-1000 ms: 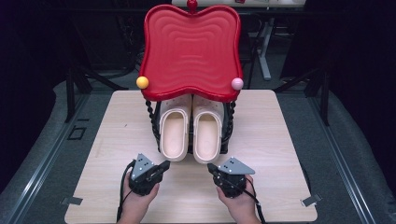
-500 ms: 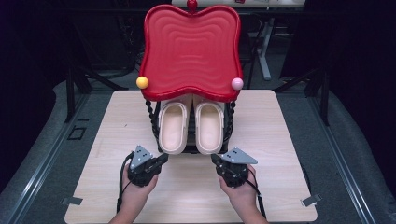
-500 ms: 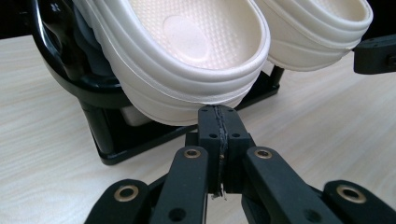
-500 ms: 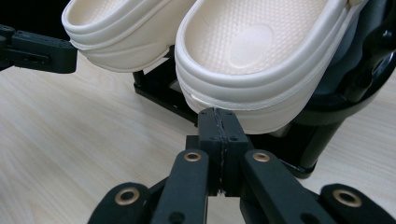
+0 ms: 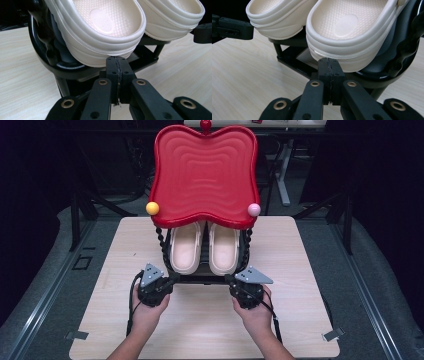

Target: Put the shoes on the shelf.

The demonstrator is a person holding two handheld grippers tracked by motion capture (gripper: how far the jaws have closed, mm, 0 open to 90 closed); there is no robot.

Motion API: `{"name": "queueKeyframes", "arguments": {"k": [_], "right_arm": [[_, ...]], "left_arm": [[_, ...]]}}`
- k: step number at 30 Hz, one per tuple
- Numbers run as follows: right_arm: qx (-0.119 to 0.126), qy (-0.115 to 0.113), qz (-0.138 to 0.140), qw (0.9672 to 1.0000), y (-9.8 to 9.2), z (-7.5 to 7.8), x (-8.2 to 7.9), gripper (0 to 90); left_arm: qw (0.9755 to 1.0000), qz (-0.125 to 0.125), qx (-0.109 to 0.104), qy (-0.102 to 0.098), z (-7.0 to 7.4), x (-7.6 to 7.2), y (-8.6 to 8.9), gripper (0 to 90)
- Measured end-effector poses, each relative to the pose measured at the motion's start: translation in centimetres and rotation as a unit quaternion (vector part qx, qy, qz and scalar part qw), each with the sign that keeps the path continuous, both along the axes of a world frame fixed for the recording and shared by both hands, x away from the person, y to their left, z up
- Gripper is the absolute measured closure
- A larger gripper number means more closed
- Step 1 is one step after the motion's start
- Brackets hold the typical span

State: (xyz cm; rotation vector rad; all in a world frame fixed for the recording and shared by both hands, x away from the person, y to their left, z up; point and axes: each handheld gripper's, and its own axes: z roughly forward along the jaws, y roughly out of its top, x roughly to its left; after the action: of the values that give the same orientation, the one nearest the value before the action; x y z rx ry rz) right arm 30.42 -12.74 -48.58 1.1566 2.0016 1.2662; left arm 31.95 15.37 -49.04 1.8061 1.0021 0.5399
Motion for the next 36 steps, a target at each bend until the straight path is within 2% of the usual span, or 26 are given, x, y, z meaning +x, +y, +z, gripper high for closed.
{"name": "queueKeyframes", "arguments": {"k": [7, 15, 26, 36], "right_arm": [[-0.003, 0.000, -0.003, 1.0000, 0.3, 0.3, 1.2, 90.0], [0.000, 0.011, -0.007, 0.9999, 0.6, 0.1, 2.2, 90.0], [0.000, 0.016, -0.004, 0.9999, 1.5, -0.2, 2.8, 89.3], [0.001, 0.019, -0.006, 0.9998, 1.7, -0.6, 3.2, 87.4]], "left_arm": [[1.0000, 0.003, 0.001, 0.002, 0.4, 1.1, -0.5, 89.5], [0.9999, 0.004, 0.004, 0.010, -0.1, 1.8, -1.1, 89.5], [0.9999, -0.005, 0.008, 0.014, -0.2, 2.3, -2.3, 89.5], [0.9998, 0.003, 0.010, 0.018, -0.4, 2.8, -2.1, 88.4]]}}
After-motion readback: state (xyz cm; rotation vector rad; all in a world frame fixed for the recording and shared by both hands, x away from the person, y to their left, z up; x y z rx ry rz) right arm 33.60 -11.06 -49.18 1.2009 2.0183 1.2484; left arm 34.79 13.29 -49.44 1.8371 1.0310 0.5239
